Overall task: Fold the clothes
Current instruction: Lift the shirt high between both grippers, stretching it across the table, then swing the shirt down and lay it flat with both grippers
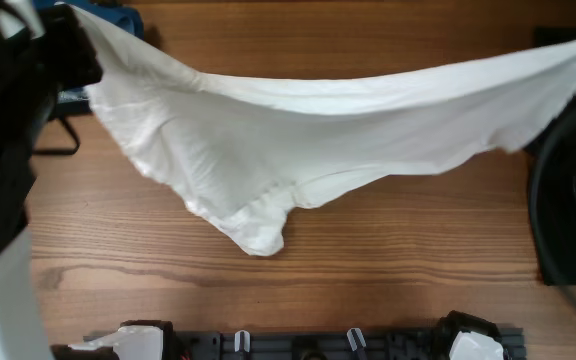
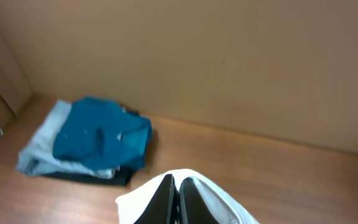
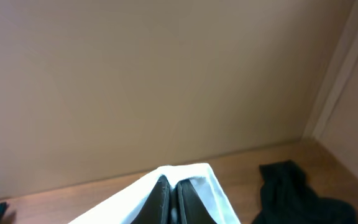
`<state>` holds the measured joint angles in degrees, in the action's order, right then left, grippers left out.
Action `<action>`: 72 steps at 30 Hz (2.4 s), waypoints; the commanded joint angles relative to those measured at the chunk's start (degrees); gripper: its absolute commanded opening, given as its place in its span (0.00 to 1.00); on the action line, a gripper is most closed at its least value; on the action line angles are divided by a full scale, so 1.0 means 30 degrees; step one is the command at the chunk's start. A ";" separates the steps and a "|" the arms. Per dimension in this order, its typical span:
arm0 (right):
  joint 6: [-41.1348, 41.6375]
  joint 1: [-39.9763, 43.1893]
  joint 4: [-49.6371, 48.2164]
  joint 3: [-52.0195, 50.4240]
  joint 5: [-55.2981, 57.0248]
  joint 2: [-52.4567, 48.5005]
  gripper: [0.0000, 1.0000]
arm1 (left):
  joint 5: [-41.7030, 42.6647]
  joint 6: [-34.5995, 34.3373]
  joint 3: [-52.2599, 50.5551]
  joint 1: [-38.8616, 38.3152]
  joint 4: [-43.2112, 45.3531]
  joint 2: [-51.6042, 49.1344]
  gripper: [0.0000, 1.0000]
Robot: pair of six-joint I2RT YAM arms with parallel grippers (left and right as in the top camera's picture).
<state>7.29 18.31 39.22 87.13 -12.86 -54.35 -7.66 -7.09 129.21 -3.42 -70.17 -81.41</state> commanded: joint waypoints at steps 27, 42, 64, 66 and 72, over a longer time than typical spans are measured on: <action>0.0481 0.0007 0.5501 0.8240 -0.1749 -0.2018 0.04 | -0.0393 0.1741 0.4466 -0.0801 -0.0306 0.1049 0.04; 0.0044 0.0007 0.9515 1.4783 -0.1887 -0.0627 0.04 | 0.0612 0.1574 0.6098 -0.2200 -0.1938 0.4648 0.04; -0.1166 0.0007 1.0892 1.4688 -0.2404 -0.8386 0.04 | 0.0590 0.1588 0.6091 -0.2200 -0.1923 -0.1610 0.04; -0.1443 0.0007 1.0958 1.4688 -0.3060 -1.0295 0.04 | 0.0590 0.1588 0.6091 -0.2200 -0.1887 -0.3344 0.04; -0.1872 -0.0350 1.0367 1.4688 -0.3810 -1.5613 0.04 | 0.0590 0.1581 0.6091 -0.2200 -0.0379 -0.7650 0.04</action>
<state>3.51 18.20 71.48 130.85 -21.54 -95.64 -6.35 -3.03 147.35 -9.76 -73.82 -100.14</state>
